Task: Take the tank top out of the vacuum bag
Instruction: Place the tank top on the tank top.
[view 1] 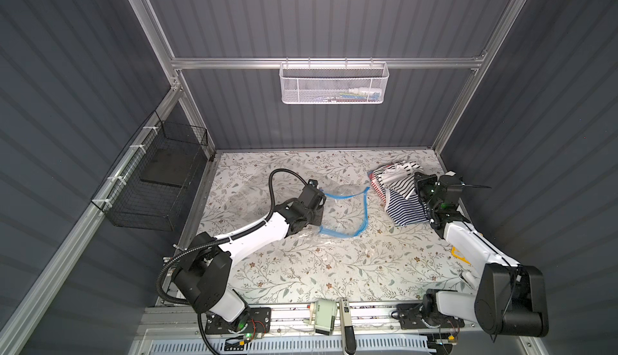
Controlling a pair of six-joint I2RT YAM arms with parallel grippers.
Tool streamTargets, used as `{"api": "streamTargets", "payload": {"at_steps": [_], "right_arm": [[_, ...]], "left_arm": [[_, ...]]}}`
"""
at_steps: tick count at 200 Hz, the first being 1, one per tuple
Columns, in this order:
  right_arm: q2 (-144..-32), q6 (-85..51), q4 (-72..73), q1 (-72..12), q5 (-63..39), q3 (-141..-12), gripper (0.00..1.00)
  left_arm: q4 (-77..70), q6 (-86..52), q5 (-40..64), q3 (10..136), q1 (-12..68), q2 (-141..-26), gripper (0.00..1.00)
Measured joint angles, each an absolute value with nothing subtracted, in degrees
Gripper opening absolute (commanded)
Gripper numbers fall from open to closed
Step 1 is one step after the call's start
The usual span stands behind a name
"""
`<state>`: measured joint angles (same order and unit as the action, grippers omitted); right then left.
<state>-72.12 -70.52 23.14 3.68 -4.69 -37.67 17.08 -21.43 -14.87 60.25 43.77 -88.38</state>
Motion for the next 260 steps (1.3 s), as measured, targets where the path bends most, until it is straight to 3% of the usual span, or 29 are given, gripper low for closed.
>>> {"api": "streamTargets", "payload": {"at_steps": [42,85,117,163,223,260], "right_arm": [[-69.08,-70.52,18.68,4.03,-5.89,-33.21,0.0],[-66.81,-70.5,14.83,4.38,-7.31,-32.14,0.06],[-66.11,-70.11,13.37,5.13,-8.64,-30.22,0.2],[-61.58,-68.36,8.86,7.84,-10.35,-27.35,0.51],[-52.38,-63.46,1.39,14.44,-14.94,-25.04,0.65],[-52.77,-59.68,-1.52,22.15,-20.73,-22.59,0.67]], "left_arm": [[17.08,-21.45,-14.0,60.25,43.77,-88.38,0.0],[16.69,-21.54,-12.78,60.23,43.77,-88.36,0.0],[16.67,-21.65,-12.21,59.66,43.77,-87.74,0.0],[16.67,-21.67,-11.88,59.33,43.77,-86.76,0.0],[16.64,-21.71,-11.22,59.33,43.77,-86.48,0.0],[16.64,-21.89,-10.39,59.33,43.77,-86.48,0.0]]}}
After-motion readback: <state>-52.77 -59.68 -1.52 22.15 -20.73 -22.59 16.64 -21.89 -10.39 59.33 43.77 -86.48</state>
